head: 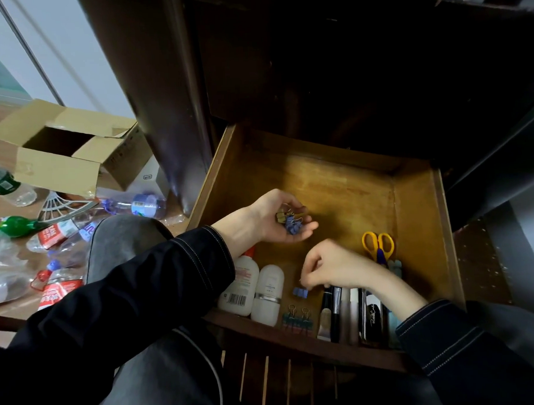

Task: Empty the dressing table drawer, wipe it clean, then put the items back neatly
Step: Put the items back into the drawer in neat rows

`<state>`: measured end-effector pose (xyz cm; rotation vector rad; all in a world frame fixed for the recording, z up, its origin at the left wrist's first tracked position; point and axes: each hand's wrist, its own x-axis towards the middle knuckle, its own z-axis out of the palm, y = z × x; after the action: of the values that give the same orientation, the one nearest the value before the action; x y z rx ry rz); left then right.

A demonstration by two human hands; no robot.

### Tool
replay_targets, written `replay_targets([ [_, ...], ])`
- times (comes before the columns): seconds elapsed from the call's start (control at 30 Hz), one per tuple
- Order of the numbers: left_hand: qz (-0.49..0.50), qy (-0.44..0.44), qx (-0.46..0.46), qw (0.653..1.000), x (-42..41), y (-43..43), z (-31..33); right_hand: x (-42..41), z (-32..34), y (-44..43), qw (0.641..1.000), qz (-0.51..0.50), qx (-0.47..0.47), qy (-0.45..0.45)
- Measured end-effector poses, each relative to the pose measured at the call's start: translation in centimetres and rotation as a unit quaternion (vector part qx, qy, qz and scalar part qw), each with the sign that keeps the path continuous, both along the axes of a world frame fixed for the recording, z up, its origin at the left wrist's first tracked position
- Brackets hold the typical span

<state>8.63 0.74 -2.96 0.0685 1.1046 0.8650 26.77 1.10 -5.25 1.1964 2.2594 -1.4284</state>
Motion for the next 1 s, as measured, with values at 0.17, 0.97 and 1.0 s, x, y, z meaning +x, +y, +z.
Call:
replay_targets([
  [0.17,-0.024,-0.022,0.005,0.999,0.1,0.2,0.5,-0.8,-0.3,-1.3,0.998,0.054,-0.005,-0.021],
  [0.97,-0.021,-0.035,0.024,0.999,0.3,0.1,0.6,-0.6,-0.1,-0.4,0.995,0.045,0.073,-0.051],
  [1.0,-0.015,-0.036,0.024,0.999,0.3,0.1,0.6,-0.4,0.2,0.1,0.992,0.003,0.107,-0.059],
])
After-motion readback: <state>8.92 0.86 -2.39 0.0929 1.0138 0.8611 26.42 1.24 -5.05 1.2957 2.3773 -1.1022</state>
